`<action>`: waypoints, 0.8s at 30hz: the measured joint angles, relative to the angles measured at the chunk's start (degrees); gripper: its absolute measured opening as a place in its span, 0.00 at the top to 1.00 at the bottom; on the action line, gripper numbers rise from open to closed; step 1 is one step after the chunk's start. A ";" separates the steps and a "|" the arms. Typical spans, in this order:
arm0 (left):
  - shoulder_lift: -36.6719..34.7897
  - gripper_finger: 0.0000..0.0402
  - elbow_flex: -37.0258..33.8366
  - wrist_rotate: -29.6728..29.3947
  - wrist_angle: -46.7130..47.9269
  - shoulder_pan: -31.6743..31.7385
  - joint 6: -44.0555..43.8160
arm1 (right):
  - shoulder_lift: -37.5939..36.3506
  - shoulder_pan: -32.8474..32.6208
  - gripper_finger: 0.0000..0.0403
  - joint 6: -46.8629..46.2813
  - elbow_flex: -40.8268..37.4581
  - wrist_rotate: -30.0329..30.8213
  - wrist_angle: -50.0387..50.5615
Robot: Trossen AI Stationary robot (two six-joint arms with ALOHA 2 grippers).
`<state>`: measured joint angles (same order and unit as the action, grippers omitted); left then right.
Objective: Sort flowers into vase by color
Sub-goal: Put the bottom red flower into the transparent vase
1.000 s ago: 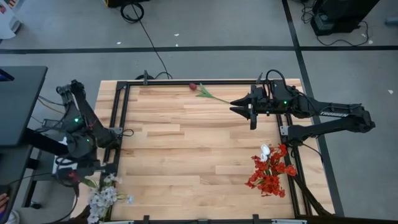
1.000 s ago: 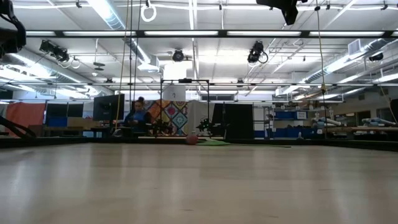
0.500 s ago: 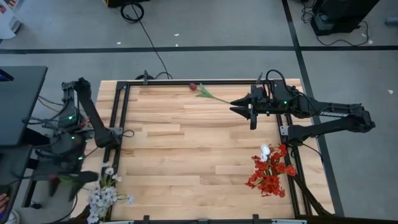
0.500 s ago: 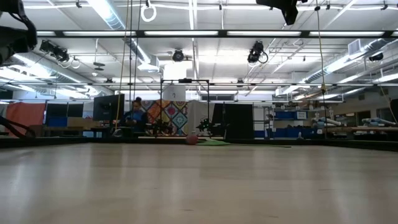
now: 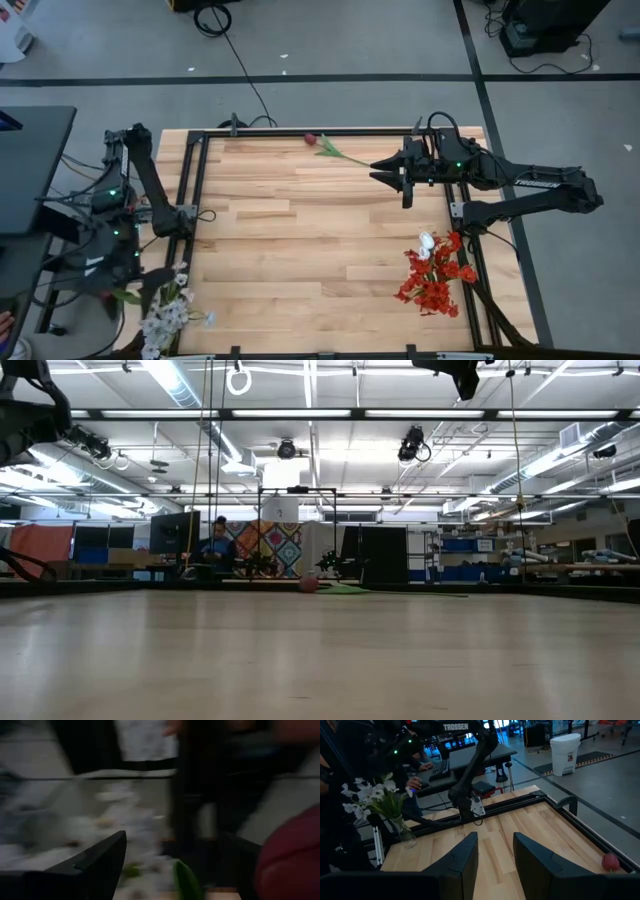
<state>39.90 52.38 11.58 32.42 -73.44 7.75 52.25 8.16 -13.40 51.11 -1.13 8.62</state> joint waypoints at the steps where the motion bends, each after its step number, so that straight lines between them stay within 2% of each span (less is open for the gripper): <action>1: -0.09 0.20 0.00 2.29 -0.03 -0.15 -1.36 | 0.00 0.00 0.67 0.01 0.00 0.00 0.00; 4: -0.57 0.20 0.00 4.15 -0.06 -0.28 -3.57 | 0.00 0.00 0.67 0.00 0.00 0.00 0.02; 11: -2.23 0.20 0.00 0.71 0.22 -0.21 -9.57 | 0.00 0.00 0.67 0.01 0.00 0.00 -0.01; 19: -3.56 0.20 0.02 -11.43 5.16 -0.18 -18.18 | 0.00 0.00 0.67 0.01 0.00 0.02 0.03; 24: -4.34 0.20 0.02 -15.57 4.30 -0.18 -26.66 | 0.00 0.00 0.67 0.01 0.00 0.01 0.00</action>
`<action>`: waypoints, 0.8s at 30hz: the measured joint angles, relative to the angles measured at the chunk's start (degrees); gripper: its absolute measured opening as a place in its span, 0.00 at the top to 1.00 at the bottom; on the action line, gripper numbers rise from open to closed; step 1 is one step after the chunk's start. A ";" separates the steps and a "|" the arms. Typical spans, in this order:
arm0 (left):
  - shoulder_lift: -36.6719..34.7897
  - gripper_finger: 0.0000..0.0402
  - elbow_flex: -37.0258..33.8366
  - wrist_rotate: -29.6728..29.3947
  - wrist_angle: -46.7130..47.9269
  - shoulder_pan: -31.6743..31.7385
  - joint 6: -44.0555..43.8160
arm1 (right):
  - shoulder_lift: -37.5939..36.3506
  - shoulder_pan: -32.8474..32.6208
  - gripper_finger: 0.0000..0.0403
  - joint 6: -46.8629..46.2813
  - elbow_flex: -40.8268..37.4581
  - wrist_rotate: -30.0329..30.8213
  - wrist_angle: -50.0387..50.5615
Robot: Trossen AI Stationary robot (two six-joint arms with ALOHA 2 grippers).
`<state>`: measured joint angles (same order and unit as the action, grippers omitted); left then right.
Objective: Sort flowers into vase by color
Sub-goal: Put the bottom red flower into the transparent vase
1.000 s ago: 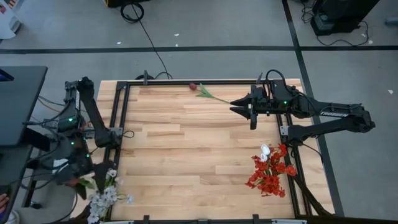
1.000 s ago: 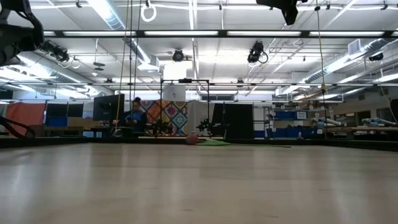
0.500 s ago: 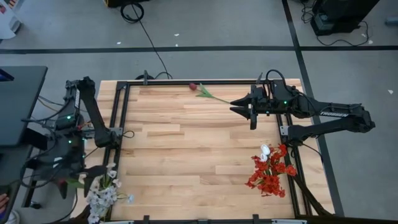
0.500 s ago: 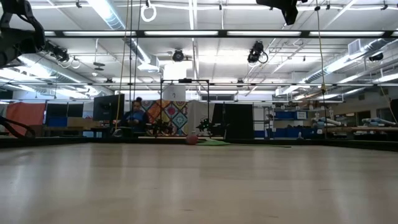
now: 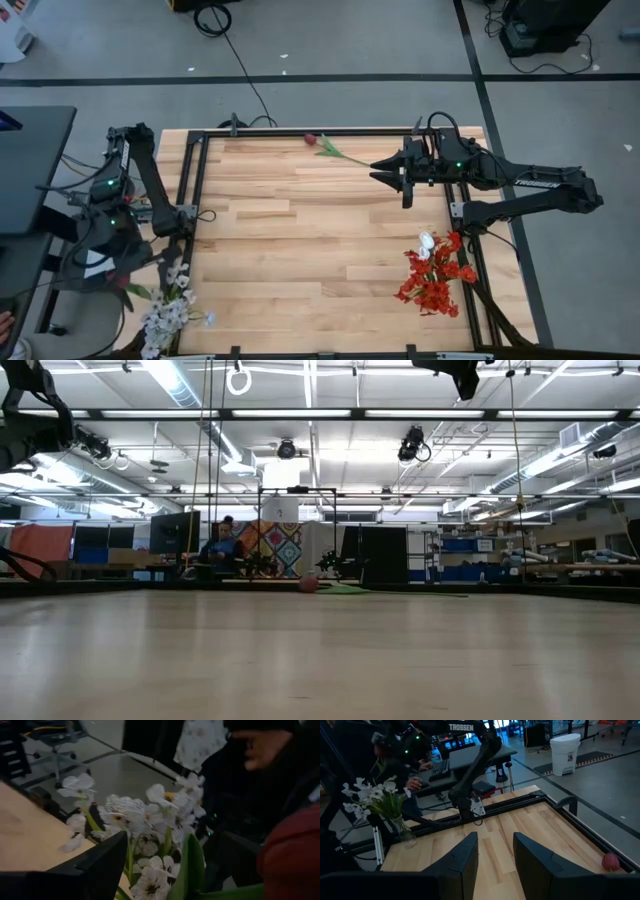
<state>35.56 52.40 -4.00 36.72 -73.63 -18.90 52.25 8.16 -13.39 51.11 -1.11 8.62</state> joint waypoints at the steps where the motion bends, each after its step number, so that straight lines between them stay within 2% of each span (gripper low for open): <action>1: -0.11 0.20 0.00 -0.89 -0.08 0.00 -1.34 | 0.00 0.00 0.67 -0.01 0.00 -0.01 0.02; 14: 0.06 0.25 -0.01 -1.92 1.74 0.00 -11.36 | 0.00 0.00 0.67 -0.01 0.00 -0.01 0.02; 21: 0.01 0.27 -0.01 -0.25 2.84 0.00 -16.07 | -0.01 0.00 0.67 0.17 0.00 0.01 -0.03; 24: 0.05 0.27 0.00 -0.19 2.98 0.00 -17.73 | 0.30 0.00 0.67 -0.02 0.00 0.32 -3.16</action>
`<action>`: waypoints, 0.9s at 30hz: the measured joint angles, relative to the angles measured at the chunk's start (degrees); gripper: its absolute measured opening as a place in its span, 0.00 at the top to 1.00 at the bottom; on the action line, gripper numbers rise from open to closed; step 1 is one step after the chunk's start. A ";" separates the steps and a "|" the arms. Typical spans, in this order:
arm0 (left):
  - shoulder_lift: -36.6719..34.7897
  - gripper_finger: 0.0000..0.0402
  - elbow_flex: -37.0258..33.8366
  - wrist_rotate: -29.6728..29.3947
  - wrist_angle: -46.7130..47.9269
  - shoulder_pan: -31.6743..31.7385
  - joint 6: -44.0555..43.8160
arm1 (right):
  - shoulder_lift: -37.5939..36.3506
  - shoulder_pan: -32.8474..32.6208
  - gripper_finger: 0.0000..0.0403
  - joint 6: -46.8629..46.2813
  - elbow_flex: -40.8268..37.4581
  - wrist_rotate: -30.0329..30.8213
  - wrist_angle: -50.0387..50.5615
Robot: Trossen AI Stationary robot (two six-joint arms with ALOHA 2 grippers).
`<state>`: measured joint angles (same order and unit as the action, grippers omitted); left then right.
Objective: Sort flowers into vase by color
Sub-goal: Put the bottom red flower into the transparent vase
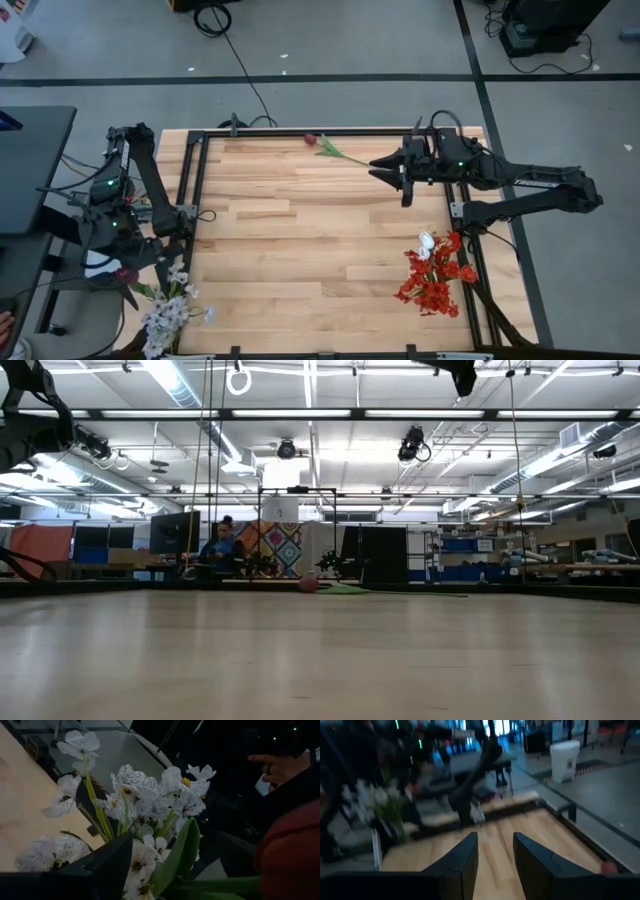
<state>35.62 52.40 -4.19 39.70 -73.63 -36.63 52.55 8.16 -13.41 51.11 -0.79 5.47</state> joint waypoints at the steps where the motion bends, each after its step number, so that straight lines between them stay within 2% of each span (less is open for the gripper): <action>1: 0.00 0.27 -0.02 -0.02 0.00 0.00 -0.25 | 0.27 0.00 0.67 -3.78 0.00 0.24 -2.90; 3: 0.00 0.27 0.00 -0.02 -0.02 0.00 -1.10 | 1.03 -0.16 0.67 -14.79 0.00 0.53 -9.65; 5: 0.05 0.27 0.00 -0.04 -0.02 0.00 -1.76 | 1.86 -0.03 0.67 -19.47 0.00 2.30 -16.04; 15: 0.20 0.27 -0.01 0.61 -0.01 0.00 1.14 | 6.42 0.38 0.67 -16.52 0.04 11.50 -42.35; 21: -0.17 0.27 0.00 0.59 -0.04 0.00 3.68 | 16.61 -3.01 0.67 -22.81 0.35 10.00 -50.59; 27: -0.66 0.27 0.06 -0.97 0.39 0.35 0.12 | 32.92 -6.61 0.67 -28.79 5.40 9.57 -57.50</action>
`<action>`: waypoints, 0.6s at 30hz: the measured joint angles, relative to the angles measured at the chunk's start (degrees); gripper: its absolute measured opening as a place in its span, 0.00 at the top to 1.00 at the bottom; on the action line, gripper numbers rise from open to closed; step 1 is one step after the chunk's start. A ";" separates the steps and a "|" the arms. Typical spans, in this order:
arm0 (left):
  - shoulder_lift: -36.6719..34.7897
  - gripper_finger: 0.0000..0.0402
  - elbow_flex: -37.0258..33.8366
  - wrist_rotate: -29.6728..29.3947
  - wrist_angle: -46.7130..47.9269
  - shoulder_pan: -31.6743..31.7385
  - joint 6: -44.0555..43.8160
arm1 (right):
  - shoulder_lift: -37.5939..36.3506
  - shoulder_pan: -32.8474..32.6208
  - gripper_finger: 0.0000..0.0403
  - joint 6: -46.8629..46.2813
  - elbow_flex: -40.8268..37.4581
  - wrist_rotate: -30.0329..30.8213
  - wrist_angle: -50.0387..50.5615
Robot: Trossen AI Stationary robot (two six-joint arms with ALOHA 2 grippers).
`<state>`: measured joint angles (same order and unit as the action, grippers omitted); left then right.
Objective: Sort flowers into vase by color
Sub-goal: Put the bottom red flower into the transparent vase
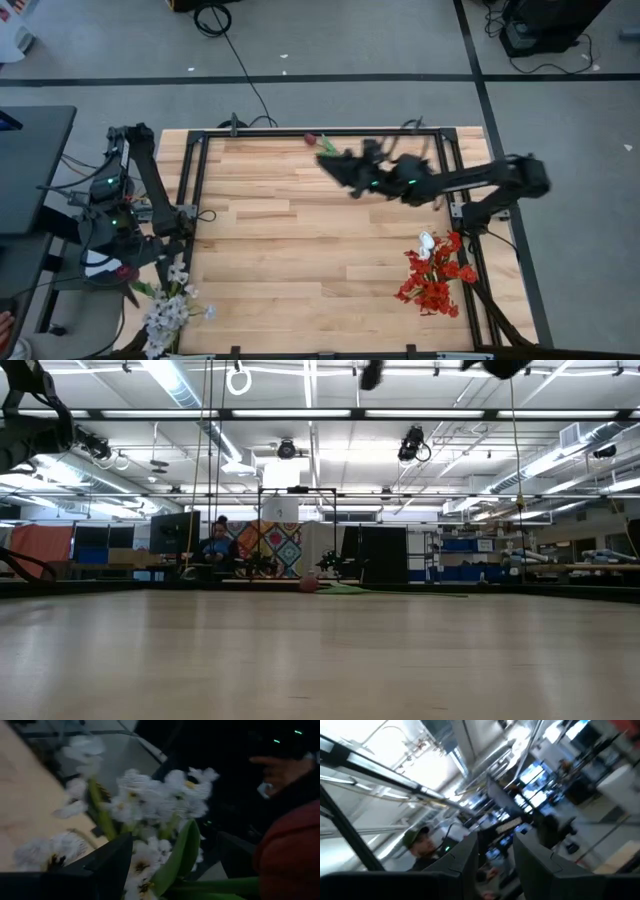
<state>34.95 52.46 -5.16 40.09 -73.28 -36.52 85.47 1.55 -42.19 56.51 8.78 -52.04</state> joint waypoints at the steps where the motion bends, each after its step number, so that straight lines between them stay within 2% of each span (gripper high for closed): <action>1: -0.20 0.27 0.21 -1.20 0.97 0.20 -0.90 | 2.60 -0.39 0.67 -0.78 1.74 -0.83 -0.76; 6: -0.47 0.27 3.23 -8.83 8.03 1.25 -8.36 | 14.28 -2.16 0.67 -2.58 12.42 -5.38 -0.64; 10: -0.52 0.27 5.18 -11.61 8.79 1.22 -7.61 | 20.56 -2.75 0.68 -0.80 20.48 -10.09 -0.59; 14: 0.17 0.27 6.26 -11.30 8.60 1.07 -5.96 | 24.72 -3.11 0.68 0.88 25.92 -12.76 1.78; 18: 2.76 0.27 6.26 -6.80 11.36 1.05 -6.19 | 27.05 -3.31 0.68 1.24 29.96 -13.38 8.61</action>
<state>37.71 58.72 -11.96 51.45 -72.23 -42.71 112.52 -1.76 -40.95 86.47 -4.60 -43.43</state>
